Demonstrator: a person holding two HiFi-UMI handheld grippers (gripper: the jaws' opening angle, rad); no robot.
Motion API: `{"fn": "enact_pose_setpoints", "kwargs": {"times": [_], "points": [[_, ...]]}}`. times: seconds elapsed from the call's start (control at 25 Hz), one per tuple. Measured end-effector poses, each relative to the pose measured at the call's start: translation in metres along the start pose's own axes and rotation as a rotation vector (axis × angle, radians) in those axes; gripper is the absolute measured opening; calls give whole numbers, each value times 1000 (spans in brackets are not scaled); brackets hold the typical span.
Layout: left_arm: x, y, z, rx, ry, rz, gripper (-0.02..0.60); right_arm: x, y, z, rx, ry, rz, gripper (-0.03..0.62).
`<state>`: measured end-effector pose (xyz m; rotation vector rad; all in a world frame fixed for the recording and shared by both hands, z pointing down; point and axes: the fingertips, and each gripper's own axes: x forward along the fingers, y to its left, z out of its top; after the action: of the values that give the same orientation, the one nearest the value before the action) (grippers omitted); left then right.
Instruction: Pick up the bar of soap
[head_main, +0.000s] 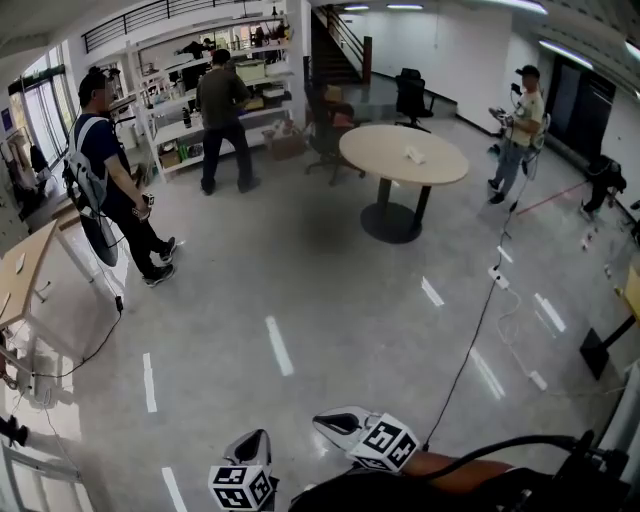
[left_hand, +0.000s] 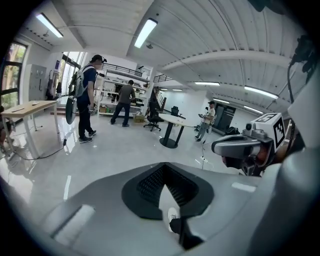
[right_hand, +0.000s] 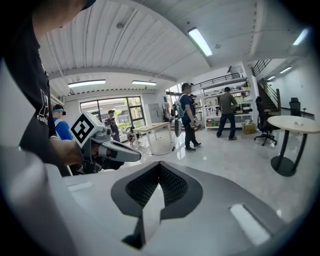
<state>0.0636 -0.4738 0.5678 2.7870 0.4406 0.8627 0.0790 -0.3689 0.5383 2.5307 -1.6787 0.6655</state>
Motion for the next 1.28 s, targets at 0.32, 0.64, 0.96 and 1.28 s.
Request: {"fn": "enact_pose_setpoints", "kwargs": {"times": [0.32,0.64,0.96,1.28], "points": [[124,-70,57,16,7,-89,8,-48,-137,21,10,-78,-62,6],[273,-178,125,103,18,-191,8,-145,-299,23,36,-132,-201,6],[360,-264,152,247,101,-341,8,-217,-383,-7,186,-167,-381,6],[444,-300,180,281,213,-472,8,-243,-463,-4,292,-172,-521,6]]}}
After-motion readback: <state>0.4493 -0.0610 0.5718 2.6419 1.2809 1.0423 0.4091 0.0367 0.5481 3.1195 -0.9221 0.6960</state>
